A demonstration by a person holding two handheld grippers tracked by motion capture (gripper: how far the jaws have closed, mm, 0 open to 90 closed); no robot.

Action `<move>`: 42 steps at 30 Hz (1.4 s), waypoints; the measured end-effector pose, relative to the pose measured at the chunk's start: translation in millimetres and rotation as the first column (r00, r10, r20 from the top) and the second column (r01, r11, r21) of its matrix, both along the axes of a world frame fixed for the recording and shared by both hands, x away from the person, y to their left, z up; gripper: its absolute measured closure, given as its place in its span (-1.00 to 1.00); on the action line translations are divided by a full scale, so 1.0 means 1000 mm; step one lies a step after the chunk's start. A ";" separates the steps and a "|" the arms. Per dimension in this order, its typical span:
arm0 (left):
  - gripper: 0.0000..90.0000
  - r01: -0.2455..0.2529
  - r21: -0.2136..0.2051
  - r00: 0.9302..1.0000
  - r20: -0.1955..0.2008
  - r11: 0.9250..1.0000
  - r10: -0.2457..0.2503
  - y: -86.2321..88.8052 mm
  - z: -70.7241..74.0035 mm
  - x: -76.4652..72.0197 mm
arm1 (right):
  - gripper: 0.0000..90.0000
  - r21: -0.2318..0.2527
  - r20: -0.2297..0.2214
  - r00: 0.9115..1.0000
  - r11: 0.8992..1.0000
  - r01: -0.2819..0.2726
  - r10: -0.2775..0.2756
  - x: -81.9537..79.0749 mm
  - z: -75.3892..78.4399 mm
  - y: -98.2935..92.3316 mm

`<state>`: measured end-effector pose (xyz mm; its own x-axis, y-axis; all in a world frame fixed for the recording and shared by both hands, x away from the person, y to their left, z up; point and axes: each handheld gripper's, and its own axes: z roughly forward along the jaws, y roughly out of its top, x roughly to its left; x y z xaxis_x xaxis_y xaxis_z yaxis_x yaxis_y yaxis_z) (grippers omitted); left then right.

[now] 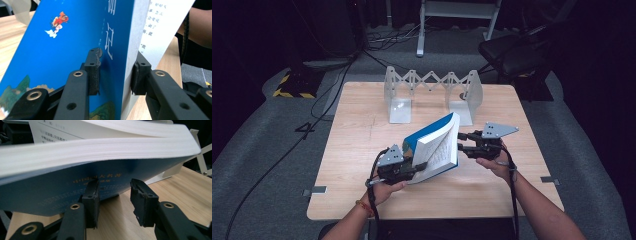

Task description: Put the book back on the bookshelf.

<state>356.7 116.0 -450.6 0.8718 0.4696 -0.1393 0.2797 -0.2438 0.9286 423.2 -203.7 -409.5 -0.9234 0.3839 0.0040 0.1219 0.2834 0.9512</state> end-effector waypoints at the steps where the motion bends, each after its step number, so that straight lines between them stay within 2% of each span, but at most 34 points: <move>1: 0.46 0.000 0.000 1.000 0.000 1.000 0.000 0.000 0.000 0.000 | 0.34 0.005 -0.002 1.000 1.000 0.010 -0.010 0.001 0.000 -0.001; 7: 0.45 0.071 -0.050 0.997 -0.008 0.996 -0.071 -0.022 0.000 0.021 | 0.44 0.030 0.006 0.999 0.999 0.043 -0.043 0.003 0.002 -0.017; 13: 0.44 0.137 -0.049 0.990 0.015 0.989 -0.137 -0.050 0.004 0.033 | 0.44 0.038 0.037 0.996 0.996 0.076 -0.077 0.001 0.014 -0.039; 14: 0.44 0.137 -0.049 0.990 0.015 0.989 -0.137 -0.050 0.004 0.033 | 0.44 0.038 0.037 0.996 0.996 0.076 -0.077 0.001 0.014 -0.039; 15: 0.43 0.166 -0.069 0.986 0.009 0.984 -0.165 -0.059 0.005 0.035 | 0.46 0.045 0.048 0.995 0.995 0.084 -0.086 -0.001 0.018 -0.047; 16: 0.42 0.176 -0.073 0.984 0.012 0.982 -0.176 -0.063 0.006 0.036 | 0.46 0.044 0.055 0.995 0.995 0.086 -0.089 -0.002 0.019 -0.050; 18: 0.42 0.178 -0.079 0.984 0.014 0.981 -0.177 -0.066 0.006 0.036 | 0.46 0.042 0.065 0.993 0.994 0.096 -0.098 -0.005 0.023 -0.054; 19: 0.42 0.187 -0.091 0.982 0.015 0.978 -0.186 -0.070 0.005 0.037 | 0.47 0.048 0.064 0.993 0.994 0.098 -0.101 -0.006 0.024 -0.057; 23: 0.42 0.189 -0.083 0.982 0.020 0.978 -0.188 -0.068 0.007 0.037 | 0.47 0.030 0.081 0.991 0.994 0.103 -0.105 -0.010 0.026 -0.059; 24: 0.41 0.181 -0.080 0.984 0.025 0.980 -0.179 -0.067 0.008 0.035 | 0.43 0.005 0.090 0.991 0.995 0.102 -0.102 -0.013 0.027 -0.055; 26: 0.41 0.171 -0.078 0.985 0.040 0.982 -0.168 -0.063 0.010 0.034 | 0.32 -0.016 0.093 0.992 0.996 0.087 -0.086 -0.015 0.026 -0.049; 27: 0.41 0.161 -0.067 0.986 0.058 0.985 -0.157 -0.057 0.013 0.032 | 0.30 -0.045 0.104 0.991 0.995 0.084 -0.079 -0.017 0.023 -0.044; 29: 0.41 0.152 -0.045 0.987 0.065 0.987 -0.149 -0.054 0.015 0.030 | 0.29 -0.068 0.109 0.991 0.994 0.081 -0.073 -0.019 0.020 -0.037; 31: 0.38 0.145 -0.030 0.987 0.077 0.989 -0.143 -0.050 0.016 0.029 | 0.23 -0.073 0.102 0.992 0.994 0.080 -0.072 -0.020 0.015 -0.029; 33: 0.33 0.139 0.001 0.986 0.091 0.990 -0.138 -0.046 0.019 0.026 | 0.20 -0.068 0.088 0.994 0.995 0.070 -0.064 -0.020 0.011 -0.025; 34: 0.29 0.139 0.030 0.985 0.102 0.990 -0.141 -0.044 0.020 0.024 | 0.20 -0.071 0.088 0.994 0.995 0.071 -0.065 -0.020 0.010 -0.023; 36: 0.21 0.146 0.083 0.982 0.109 0.986 -0.155 -0.041 0.021 0.021 | 0.19 -0.081 0.086 0.994 0.994 0.071 -0.064 -0.020 0.007 -0.017; 39: 0.12 0.153 0.111 0.982 0.096 0.982 -0.164 -0.038 0.021 0.014 | 0.16 -0.101 0.092 0.995 0.994 0.052 -0.042 -0.022 0.004 -0.009; 42: -0.18 0.156 0.160 0.982 0.079 0.975 -0.170 -0.039 0.019 0.007 | 0.15 -0.102 0.094 0.995 0.994 0.034 -0.025 -0.024 0.003 -0.003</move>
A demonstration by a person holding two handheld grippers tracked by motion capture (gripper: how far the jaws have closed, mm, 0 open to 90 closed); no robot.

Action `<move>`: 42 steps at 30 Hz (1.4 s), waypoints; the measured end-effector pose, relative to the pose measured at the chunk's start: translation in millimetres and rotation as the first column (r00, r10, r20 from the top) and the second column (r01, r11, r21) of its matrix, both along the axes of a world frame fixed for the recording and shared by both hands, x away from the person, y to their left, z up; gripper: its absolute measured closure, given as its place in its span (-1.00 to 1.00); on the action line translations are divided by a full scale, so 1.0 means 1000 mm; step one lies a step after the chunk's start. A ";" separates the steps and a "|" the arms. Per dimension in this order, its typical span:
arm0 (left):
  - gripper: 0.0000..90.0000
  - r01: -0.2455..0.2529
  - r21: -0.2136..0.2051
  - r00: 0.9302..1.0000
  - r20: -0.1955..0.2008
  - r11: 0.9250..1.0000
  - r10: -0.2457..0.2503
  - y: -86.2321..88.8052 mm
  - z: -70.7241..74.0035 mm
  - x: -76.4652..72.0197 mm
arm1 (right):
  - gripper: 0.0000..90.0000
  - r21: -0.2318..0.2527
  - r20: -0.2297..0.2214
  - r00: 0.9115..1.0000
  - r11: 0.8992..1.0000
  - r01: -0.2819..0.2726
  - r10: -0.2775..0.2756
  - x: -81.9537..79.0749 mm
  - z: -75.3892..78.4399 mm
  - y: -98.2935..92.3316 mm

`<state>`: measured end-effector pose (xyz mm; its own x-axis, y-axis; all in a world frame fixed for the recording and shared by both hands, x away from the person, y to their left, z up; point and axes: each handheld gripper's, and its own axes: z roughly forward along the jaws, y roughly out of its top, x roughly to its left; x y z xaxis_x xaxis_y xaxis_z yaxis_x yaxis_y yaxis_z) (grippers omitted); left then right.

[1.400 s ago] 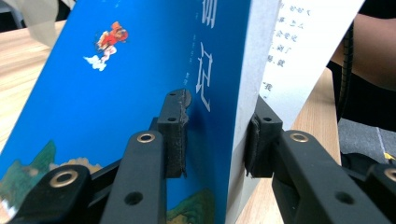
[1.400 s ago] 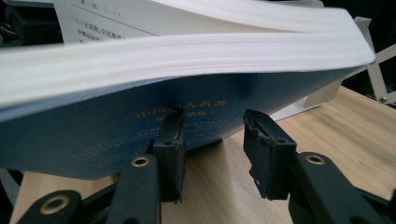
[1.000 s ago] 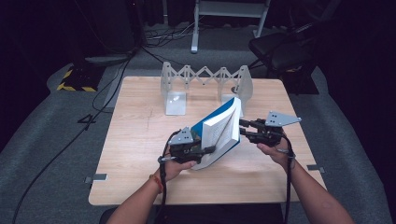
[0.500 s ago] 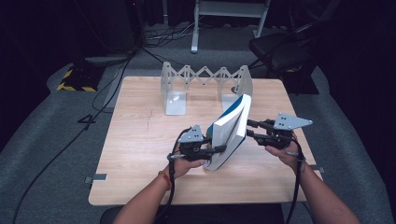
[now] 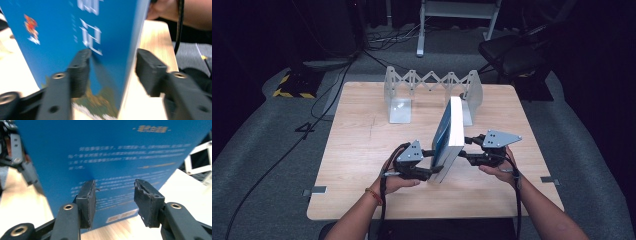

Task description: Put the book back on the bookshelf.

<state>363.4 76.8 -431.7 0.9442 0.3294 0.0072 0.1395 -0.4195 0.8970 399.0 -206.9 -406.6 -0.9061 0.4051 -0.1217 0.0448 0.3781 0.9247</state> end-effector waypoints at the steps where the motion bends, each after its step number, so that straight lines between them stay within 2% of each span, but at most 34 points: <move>1: -0.25 -0.002 0.009 1.000 0.001 1.000 0.002 -0.001 -0.001 -0.003 | 0.14 -0.003 0.002 1.000 1.000 -0.003 0.003 -0.001 0.000 0.002; 4: -0.52 -0.036 0.039 0.999 0.012 0.999 0.036 -0.008 -0.002 -0.013 | 0.12 0.002 -0.002 1.000 1.000 -0.019 0.019 -0.003 0.000 0.004; 6: -0.66 -0.070 0.043 0.997 0.029 0.997 0.069 -0.015 -0.003 -0.019 | 0.12 -0.002 0.005 0.999 0.999 -0.033 0.033 -0.006 0.000 0.008; 9: -0.79 -0.140 0.042 0.990 0.038 0.989 0.139 -0.022 -0.005 -0.022 | 0.11 -0.007 0.007 0.999 0.999 -0.040 0.040 -0.008 0.002 0.013; 10: -0.79 -0.140 0.042 0.990 0.038 0.989 0.139 -0.022 -0.005 -0.022 | 0.11 -0.007 0.007 0.999 0.999 -0.040 0.040 -0.008 0.002 0.013; 12: -0.83 -0.218 0.040 0.975 0.053 0.975 0.216 -0.028 -0.008 -0.026 | 0.09 -0.003 0.006 0.999 0.999 -0.039 0.039 -0.008 0.002 0.018; 15: -0.83 -0.290 0.025 0.955 0.067 0.957 0.288 -0.032 -0.011 -0.029 | 0.07 -0.006 0.001 0.999 0.999 -0.042 0.042 -0.008 0.001 0.024; 16: -0.80 -0.290 0.025 0.955 0.067 0.957 0.288 -0.032 -0.011 -0.029 | 0.06 -0.005 0.004 0.999 0.999 -0.041 0.041 -0.008 0.001 0.026; 17: -0.76 -0.341 0.010 0.937 0.085 0.940 0.339 -0.035 -0.012 -0.030 | 0.05 -0.004 -0.001 0.999 0.999 -0.046 0.046 -0.008 0.001 0.027; 18: -0.75 -0.358 0.001 0.930 0.086 0.934 0.357 -0.035 -0.012 -0.029 | 0.04 -0.003 -0.001 0.999 0.999 -0.046 0.046 -0.008 0.001 0.029; 20: -0.61 -0.408 -0.023 0.907 0.101 0.913 0.409 -0.035 -0.012 -0.029 | 0.02 0.001 -0.003 0.999 0.999 -0.040 0.040 -0.008 0.000 0.031; 21: -0.57 -0.417 -0.048 0.903 0.087 0.908 0.420 -0.034 -0.012 -0.028 | 0.01 0.002 -0.007 0.999 0.999 -0.041 0.041 -0.007 0.000 0.032; 22: -0.54 -0.428 -0.053 0.898 0.088 0.902 0.432 -0.034 -0.012 -0.027 | 0.00 0.002 -0.008 0.999 0.999 -0.039 0.039 -0.007 0.000 0.034; 23: -0.44 -0.444 -0.060 0.889 0.095 0.894 0.448 -0.033 -0.011 -0.027 | -0.01 0.000 -0.006 0.999 0.999 -0.039 0.039 -0.007 0.000 0.034; 25: -0.28 -0.455 -0.087 0.884 0.078 0.886 0.462 -0.030 -0.011 -0.026 | -0.02 0.004 -0.008 0.999 0.999 -0.035 0.035 -0.007 -0.001 0.034; 26: -0.18 -0.447 -0.091 0.889 0.069 0.890 0.454 -0.027 -0.011 -0.024 | -0.03 0.003 -0.009 1.000 1.000 -0.030 0.030 -0.006 -0.001 0.034; 28: -0.13 -0.428 -0.095 0.899 0.056 0.899 0.434 -0.024 -0.011 -0.022 | -0.03 0.001 -0.013 1.000 1.000 -0.007 0.007 -0.003 -0.003 0.032; 32: -0.02 -0.405 -0.095 0.912 0.034 0.909 0.410 -0.015 -0.011 -0.019 | -0.05 0.000 -0.017 0.999 1.000 0.029 -0.029 0.003 -0.007 0.023; 35: 0.13 -0.391 -0.095 0.919 0.009 0.915 0.394 -0.004 -0.010 -0.015 | -0.09 -0.008 -0.031 0.998 0.998 0.060 -0.060 0.010 -0.010 0.011; 37: 0.25 -0.391 -0.093 0.920 0.006 0.916 0.393 0.001 -0.010 -0.013 | -0.10 -0.010 -0.036 0.997 0.997 0.073 -0.074 0.013 -0.011 0.006; 38: 0.25 -0.373 -0.103 0.928 -0.024 0.922 0.373 0.007 -0.010 -0.010 | -0.12 -0.012 -0.043 0.996 0.996 0.083 -0.083 0.015 -0.013 0.002; 39: 0.31 -0.339 -0.121 0.941 -0.051 0.933 0.336 0.013 -0.011 -0.007 | -0.15 -0.020 -0.052 0.993 0.994 0.104 -0.105 0.021 -0.015 -0.008; 40: 0.32 -0.339 -0.121 0.941 -0.051 0.933 0.336 0.013 -0.011 -0.007 | -0.15 -0.020 -0.052 0.993 0.994 0.104 -0.105 0.021 -0.015 -0.008; 41: 0.32 -0.292 -0.129 0.956 -0.066 0.948 0.286 0.017 -0.011 -0.005 | -0.17 -0.013 -0.066 0.992 0.994 0.107 -0.108 0.024 -0.017 -0.017; 42: 0.32 -0.264 -0.125 0.964 -0.065 0.957 0.257 0.018 -0.010 -0.005 | -0.18 -0.012 -0.069 0.992 0.994 0.107 -0.108 0.025 -0.017 -0.020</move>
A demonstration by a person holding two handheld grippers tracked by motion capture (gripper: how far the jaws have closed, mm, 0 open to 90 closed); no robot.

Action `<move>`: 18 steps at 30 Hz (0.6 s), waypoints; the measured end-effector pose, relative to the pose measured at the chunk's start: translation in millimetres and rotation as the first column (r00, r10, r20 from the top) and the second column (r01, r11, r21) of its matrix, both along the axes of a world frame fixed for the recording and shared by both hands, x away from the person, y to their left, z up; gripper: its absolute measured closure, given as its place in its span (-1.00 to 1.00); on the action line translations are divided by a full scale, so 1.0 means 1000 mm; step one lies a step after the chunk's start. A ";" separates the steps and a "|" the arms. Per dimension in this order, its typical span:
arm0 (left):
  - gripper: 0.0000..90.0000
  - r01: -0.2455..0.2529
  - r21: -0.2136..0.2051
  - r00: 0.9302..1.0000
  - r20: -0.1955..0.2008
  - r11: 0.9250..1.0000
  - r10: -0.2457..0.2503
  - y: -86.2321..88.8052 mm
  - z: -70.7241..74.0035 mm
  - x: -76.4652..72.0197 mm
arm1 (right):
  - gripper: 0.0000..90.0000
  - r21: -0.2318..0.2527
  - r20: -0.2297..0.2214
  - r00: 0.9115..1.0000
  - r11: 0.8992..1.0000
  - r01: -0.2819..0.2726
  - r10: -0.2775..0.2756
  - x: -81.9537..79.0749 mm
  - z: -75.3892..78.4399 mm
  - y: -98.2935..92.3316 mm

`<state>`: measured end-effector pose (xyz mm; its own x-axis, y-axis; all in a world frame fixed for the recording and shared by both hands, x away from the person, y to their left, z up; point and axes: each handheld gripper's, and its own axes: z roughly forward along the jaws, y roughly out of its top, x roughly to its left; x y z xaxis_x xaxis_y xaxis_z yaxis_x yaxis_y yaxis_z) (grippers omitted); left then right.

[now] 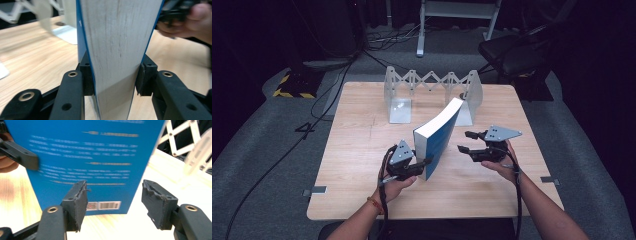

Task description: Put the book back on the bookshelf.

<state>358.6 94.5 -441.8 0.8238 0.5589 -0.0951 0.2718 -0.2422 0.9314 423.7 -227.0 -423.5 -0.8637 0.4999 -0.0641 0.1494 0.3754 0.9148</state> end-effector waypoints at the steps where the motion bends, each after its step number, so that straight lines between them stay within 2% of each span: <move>1: 0.32 0.022 0.003 1.000 -0.002 1.000 -0.022 0.000 0.001 0.000 | -0.20 0.003 -0.004 1.000 1.000 -0.004 0.004 0.001 0.000 -0.004; 3: 0.32 0.092 0.017 0.996 -0.002 0.996 -0.092 0.002 0.002 -0.003 | -0.22 0.010 -0.005 1.000 1.000 -0.018 0.019 0.000 0.001 -0.010; 5: 0.32 0.146 0.016 0.989 -0.019 0.989 -0.146 0.005 0.003 -0.005 | -0.24 0.003 0.001 0.999 0.999 -0.043 0.043 -0.003 0.002 -0.014; 8: 0.32 0.232 0.015 0.972 -0.037 0.973 -0.232 0.012 0.004 -0.009 | -0.25 -0.006 0.002 0.996 0.996 -0.088 0.088 -0.008 0.001 -0.017; 10: 0.32 0.253 0.017 0.967 -0.048 0.967 -0.252 0.017 0.005 -0.009 | -0.25 -0.010 0.009 0.993 0.993 -0.114 0.114 -0.011 0.001 -0.016; 13: 0.32 0.256 0.039 0.966 -0.042 0.966 -0.255 0.020 0.006 -0.006 | -0.25 -0.010 0.019 0.991 0.991 -0.134 0.134 -0.012 0.002 -0.012; 15: 0.31 0.258 0.040 0.966 -0.037 0.965 -0.257 0.024 0.006 -0.001 | -0.25 0.000 0.011 0.985 0.985 -0.172 0.172 -0.007 0.002 -0.005; 16: 0.30 0.258 0.040 0.966 -0.037 0.965 -0.257 0.024 0.006 -0.001 | -0.25 0.000 0.011 0.985 0.985 -0.172 0.172 -0.007 0.002 -0.005; 18: 0.29 0.260 0.055 0.966 -0.021 0.964 -0.259 0.027 0.006 0.000 | -0.24 -0.006 0.011 0.982 0.982 -0.190 0.190 -0.003 0.001 0.000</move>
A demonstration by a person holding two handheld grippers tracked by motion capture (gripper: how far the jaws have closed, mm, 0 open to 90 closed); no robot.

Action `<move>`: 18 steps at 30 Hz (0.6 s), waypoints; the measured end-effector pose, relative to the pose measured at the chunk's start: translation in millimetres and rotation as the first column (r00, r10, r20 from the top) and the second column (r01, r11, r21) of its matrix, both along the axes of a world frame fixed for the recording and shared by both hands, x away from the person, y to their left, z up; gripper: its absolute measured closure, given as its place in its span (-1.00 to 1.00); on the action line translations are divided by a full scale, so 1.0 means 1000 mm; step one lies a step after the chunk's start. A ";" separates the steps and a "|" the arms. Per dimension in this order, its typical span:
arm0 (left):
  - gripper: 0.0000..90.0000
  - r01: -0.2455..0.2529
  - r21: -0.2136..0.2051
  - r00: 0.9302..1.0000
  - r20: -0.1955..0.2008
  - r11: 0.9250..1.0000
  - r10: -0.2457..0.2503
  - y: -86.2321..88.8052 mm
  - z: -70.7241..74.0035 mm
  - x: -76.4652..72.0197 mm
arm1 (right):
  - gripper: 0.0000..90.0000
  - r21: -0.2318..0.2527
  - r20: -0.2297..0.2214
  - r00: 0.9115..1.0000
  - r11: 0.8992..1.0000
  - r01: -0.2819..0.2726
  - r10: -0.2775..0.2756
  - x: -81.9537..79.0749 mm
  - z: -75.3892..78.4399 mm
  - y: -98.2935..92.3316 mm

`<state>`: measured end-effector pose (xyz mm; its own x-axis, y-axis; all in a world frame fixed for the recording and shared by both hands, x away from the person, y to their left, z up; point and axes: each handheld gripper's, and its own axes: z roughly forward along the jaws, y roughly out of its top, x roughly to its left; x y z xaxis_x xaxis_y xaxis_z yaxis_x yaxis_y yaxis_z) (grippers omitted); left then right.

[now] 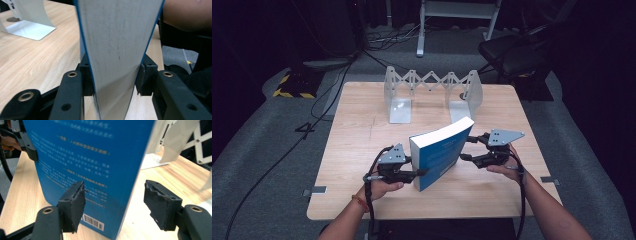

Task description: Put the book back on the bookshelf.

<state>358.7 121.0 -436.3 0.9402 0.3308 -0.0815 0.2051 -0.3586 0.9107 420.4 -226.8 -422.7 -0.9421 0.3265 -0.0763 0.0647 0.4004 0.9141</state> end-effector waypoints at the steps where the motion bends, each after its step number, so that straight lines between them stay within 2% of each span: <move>1: 0.29 0.000 -0.005 1.000 0.000 1.000 0.000 0.001 -0.001 0.001 | -0.24 0.001 -0.008 1.000 1.000 -0.014 0.014 0.002 -0.001 0.002; 4: 0.28 0.004 -0.011 1.000 0.007 1.000 -0.004 0.001 -0.003 0.000 | -0.24 0.016 -0.040 0.998 0.999 -0.044 0.045 0.011 -0.004 0.007; 6: 0.26 0.010 0.029 1.000 0.028 1.000 -0.011 0.000 -0.006 -0.003 | -0.27 0.027 -0.062 0.996 0.997 -0.066 0.068 0.015 -0.008 0.010; 7: 0.25 0.009 0.032 0.999 0.034 0.999 -0.010 0.001 -0.008 -0.003 | -0.29 0.032 -0.069 0.995 0.997 -0.076 0.078 0.017 -0.009 0.011; 9: 0.25 -0.005 0.031 1.000 0.030 1.000 0.004 0.003 -0.010 -0.004 | -0.27 0.033 -0.070 0.994 0.996 -0.082 0.084 0.019 -0.010 0.012; 12: 0.16 -0.015 0.056 0.999 0.053 0.998 0.012 0.002 -0.010 -0.006 | -0.23 0.029 -0.066 0.994 0.996 -0.086 0.087 0.021 -0.011 0.012; 13: 0.16 -0.038 0.085 0.997 0.075 0.996 0.032 0.001 -0.010 -0.007 | -0.21 0.023 -0.063 0.994 0.996 -0.088 0.089 0.022 -0.011 0.012; 14: -0.02 -0.072 0.095 0.995 0.079 0.993 0.065 0.002 -0.010 -0.007 | -0.17 0.005 -0.050 0.995 0.996 -0.088 0.088 0.021 -0.010 0.012; 16: 0.02 -0.069 0.091 0.995 0.074 0.993 0.063 0.003 -0.010 -0.007 | -0.13 -0.001 -0.047 0.995 0.996 -0.090 0.090 0.021 -0.009 0.011; 17: 0.10 -0.059 0.099 0.995 0.087 0.993 0.050 0.003 -0.009 -0.009 | -0.06 -0.012 -0.041 0.993 0.994 -0.112 0.111 0.021 -0.008 0.008; 18: 0.09 -0.059 0.099 0.995 0.087 0.993 0.050 0.003 -0.009 -0.009 | -0.06 -0.012 -0.041 0.993 0.994 -0.112 0.111 0.021 -0.008 0.008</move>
<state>350.0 123.7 -445.4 0.9227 0.3841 0.0338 0.1507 -0.4399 0.8853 441.3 -218.8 -430.6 -0.9750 0.2186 -0.0410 0.0560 0.4197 0.9059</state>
